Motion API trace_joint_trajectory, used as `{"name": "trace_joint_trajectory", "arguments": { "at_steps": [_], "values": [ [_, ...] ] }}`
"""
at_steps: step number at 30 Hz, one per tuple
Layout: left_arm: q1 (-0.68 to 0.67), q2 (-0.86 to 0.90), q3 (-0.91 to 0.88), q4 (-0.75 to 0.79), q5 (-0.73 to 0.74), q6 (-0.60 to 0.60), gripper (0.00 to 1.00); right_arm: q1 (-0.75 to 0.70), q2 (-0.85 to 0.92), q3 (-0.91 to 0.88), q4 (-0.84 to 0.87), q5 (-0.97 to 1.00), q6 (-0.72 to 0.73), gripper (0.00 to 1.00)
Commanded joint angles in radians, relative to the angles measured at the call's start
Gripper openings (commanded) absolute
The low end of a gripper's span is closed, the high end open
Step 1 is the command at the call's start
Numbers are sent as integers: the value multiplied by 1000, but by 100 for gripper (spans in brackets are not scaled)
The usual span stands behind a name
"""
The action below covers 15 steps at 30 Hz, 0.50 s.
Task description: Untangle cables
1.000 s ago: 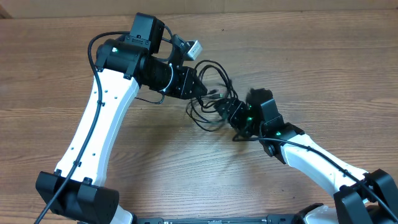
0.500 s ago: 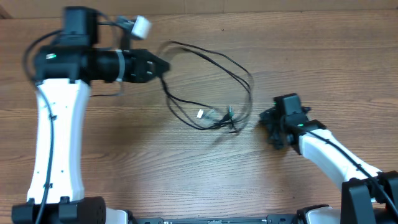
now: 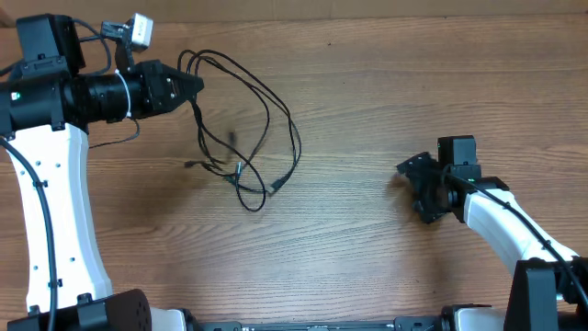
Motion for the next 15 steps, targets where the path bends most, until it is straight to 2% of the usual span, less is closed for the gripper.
{"name": "trace_joint_trajectory", "arguments": {
  "at_steps": [1, 7, 10, 12, 15],
  "values": [
    [-53, -17, 24, 66, 44, -223, 4, 32, -4, 7, -31, -91, -114, 100],
    [-219, -17, 24, 300, -13, -372, 4, 45, -4, 7, -84, -65, -114, 100],
    [-330, -17, 24, 366, -212, -383, 4, 45, -4, 7, -113, -93, -145, 100],
    [-409, -17, 24, 354, -379, -407, 4, 37, -7, 8, -114, -148, -209, 100],
    [-529, -12, 20, 328, -531, -426, 9, -8, -36, 12, -142, -208, -264, 100]
  ]
}}
